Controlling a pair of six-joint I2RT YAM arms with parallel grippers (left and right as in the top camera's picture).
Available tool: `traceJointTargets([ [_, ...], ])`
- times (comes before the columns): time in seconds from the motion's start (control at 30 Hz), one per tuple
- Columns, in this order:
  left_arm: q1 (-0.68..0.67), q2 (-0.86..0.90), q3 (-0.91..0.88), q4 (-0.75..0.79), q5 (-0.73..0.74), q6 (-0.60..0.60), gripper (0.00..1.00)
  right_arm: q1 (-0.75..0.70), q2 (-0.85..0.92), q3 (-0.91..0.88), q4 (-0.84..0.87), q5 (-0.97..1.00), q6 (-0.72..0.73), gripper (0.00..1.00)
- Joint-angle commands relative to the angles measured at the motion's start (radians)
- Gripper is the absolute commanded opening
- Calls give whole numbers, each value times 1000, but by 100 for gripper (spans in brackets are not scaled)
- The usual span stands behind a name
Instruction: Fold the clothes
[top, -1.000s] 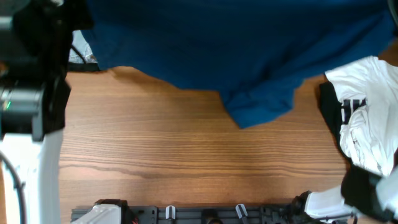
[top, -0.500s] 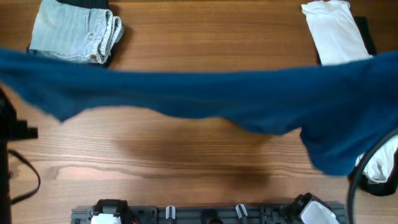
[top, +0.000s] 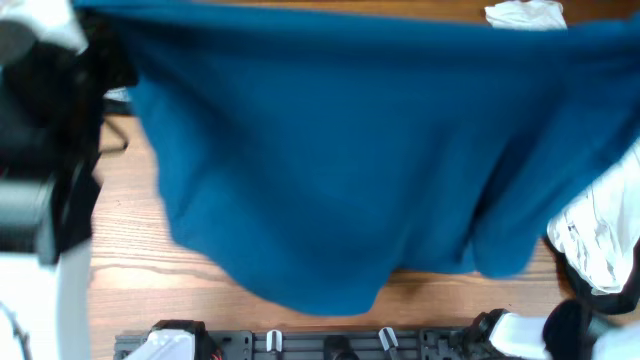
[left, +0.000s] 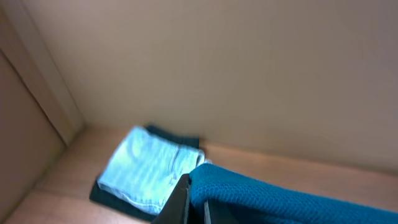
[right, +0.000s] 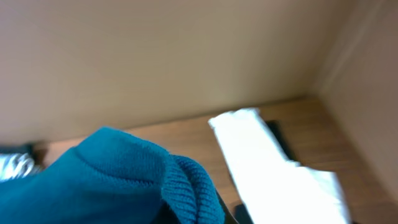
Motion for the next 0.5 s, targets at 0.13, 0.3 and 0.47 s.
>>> traceJointTargets([
  [0.13,83,411,-2,191,-50,-5,4,282,513,0,221,96,-28,4],
  [0.3,75,552,-2,344,71,-6,4,385,726,0,443,133,16,4],
  [0.47,71,654,-2,448,100,-6,4,450,834,-1,558,206,27,4],
])
